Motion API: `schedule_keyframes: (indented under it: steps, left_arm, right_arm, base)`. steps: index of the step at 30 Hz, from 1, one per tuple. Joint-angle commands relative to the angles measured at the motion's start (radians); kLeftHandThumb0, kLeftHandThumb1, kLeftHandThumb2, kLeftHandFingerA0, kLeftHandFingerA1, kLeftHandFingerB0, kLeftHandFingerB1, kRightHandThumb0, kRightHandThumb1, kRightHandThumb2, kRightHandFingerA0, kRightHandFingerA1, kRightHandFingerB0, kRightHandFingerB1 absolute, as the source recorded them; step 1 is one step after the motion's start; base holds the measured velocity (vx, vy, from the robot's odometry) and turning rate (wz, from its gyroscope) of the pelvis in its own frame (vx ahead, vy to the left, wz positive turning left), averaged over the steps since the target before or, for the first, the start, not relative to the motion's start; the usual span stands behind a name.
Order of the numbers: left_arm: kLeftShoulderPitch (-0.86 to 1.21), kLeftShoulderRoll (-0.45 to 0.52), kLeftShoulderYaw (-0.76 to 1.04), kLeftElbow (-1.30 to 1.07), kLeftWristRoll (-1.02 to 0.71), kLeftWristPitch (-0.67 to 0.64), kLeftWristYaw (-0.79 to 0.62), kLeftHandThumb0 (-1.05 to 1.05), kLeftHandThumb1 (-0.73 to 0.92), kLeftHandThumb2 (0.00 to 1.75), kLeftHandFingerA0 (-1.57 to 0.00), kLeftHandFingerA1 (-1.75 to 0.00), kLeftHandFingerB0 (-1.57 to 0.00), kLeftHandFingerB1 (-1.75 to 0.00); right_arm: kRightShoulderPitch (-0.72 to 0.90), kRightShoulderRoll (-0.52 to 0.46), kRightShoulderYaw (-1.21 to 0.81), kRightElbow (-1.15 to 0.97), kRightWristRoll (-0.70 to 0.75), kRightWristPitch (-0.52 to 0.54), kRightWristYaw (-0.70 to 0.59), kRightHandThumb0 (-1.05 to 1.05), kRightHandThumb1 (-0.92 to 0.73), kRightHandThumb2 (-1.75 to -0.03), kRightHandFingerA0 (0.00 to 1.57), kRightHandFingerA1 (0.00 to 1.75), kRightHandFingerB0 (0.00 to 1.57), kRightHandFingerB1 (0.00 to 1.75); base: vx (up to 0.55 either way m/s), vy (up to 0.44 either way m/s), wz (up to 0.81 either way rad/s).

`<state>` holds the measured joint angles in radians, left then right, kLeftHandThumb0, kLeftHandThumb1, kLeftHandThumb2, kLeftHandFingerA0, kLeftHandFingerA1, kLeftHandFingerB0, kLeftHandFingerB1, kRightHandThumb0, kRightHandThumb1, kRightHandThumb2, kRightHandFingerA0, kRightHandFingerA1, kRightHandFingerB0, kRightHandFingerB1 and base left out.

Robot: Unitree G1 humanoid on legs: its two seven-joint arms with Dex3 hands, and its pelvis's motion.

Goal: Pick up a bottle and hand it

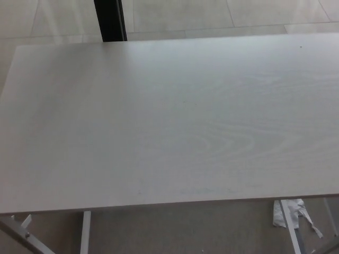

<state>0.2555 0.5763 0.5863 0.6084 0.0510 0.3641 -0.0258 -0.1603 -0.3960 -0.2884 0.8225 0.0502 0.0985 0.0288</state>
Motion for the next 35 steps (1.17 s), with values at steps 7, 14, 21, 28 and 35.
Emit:
schedule_keyframes:
  steps: [7,14,21,28,35]
  left_arm:
    - [0.04,0.041,-0.091,0.264,-0.041,-0.314,-0.134,0.04,0.39,0.7,-0.52,-0.64,-0.86,-0.51]
    - [0.024,0.065,-0.095,0.334,-0.054,-0.358,-0.162,0.05,0.41,0.91,-0.37,-0.63,-0.9,-0.51]
    - [-0.003,0.046,-0.09,0.356,-0.054,-0.364,-0.049,0.13,0.28,0.58,-0.64,-0.72,-1.0,-0.6]
    - [-0.011,0.067,-0.103,0.406,-0.078,-0.428,-0.157,-0.34,0.31,0.5,-0.49,-0.68,-0.63,-0.43]
    - [-0.034,0.071,-0.098,0.409,-0.123,-0.43,-0.205,-0.61,0.44,0.54,-0.54,-0.64,-0.54,-0.42]
  right_arm:
    - [0.01,-0.081,-0.083,0.04,0.04,-0.083,0.023,-0.6,-0.6,-0.6,1.09,1.02,0.41,0.58]
    - [0.01,-0.078,-0.076,0.046,0.023,-0.102,0.014,-0.6,-0.45,-0.91,1.02,0.99,0.4,0.64]
    - [0.014,-0.079,-0.084,0.038,0.032,-0.101,0.031,-0.6,-0.58,-0.61,1.07,1.06,0.4,0.6]
    - [0.009,-0.08,-0.089,0.056,0.034,-0.104,0.029,-0.6,-0.59,-0.6,1.1,1.15,0.4,0.6]
    - [0.008,-0.082,-0.09,0.064,0.039,-0.095,0.039,-0.64,-0.57,-0.58,1.15,1.34,0.4,0.57]
  base:
    - [0.0,0.0,0.0]
    - [0.0,0.0,0.0]
    - [0.0,0.0,0.0]
    - [0.0,0.0,0.0]
    - [0.0,0.0,0.0]
